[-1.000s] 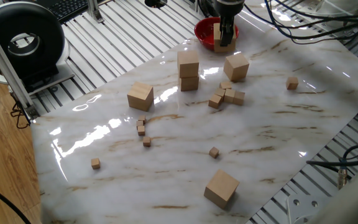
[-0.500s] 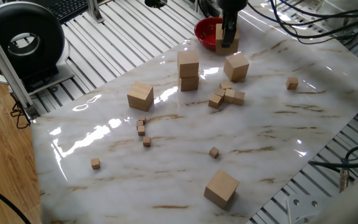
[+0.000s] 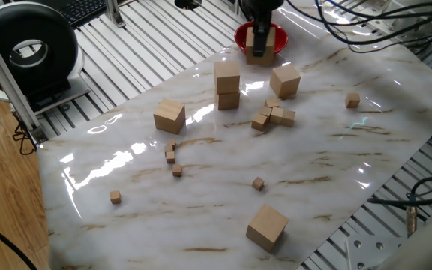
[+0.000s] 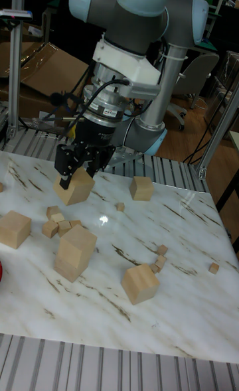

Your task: Stack the blocks in a vertical line of five

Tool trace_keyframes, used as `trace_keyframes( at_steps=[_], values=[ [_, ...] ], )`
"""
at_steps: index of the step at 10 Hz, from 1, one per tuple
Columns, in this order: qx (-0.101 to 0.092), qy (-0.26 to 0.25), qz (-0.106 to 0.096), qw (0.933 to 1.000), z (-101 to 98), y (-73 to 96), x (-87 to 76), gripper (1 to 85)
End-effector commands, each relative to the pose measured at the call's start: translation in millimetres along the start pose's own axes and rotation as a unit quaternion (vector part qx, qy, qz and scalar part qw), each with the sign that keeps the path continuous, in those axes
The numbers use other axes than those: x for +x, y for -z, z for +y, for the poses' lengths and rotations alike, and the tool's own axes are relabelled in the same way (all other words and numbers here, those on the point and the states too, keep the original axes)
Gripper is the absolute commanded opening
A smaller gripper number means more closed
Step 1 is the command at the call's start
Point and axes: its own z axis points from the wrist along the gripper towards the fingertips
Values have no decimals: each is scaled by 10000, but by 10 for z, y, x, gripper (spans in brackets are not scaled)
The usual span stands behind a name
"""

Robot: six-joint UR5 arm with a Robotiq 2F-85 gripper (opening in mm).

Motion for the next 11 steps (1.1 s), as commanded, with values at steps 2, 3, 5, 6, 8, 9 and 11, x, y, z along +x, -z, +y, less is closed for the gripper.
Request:
trace_keyframes(
  at_steps=[2,3,5,6,8,9,11],
  values=[
    [259,39,90,9996,-84,-149,-237,280],
    [242,30,86,9997,-79,-143,-229,273],
    [172,51,16,9998,-46,-143,-258,277],
    [214,207,-4,9996,-68,-142,-271,287],
    [96,239,-202,9995,-4,-142,-373,300],
    [179,269,-292,9991,-45,-138,-421,300],
    [211,194,-480,9984,-61,-130,-517,300]
  ],
)
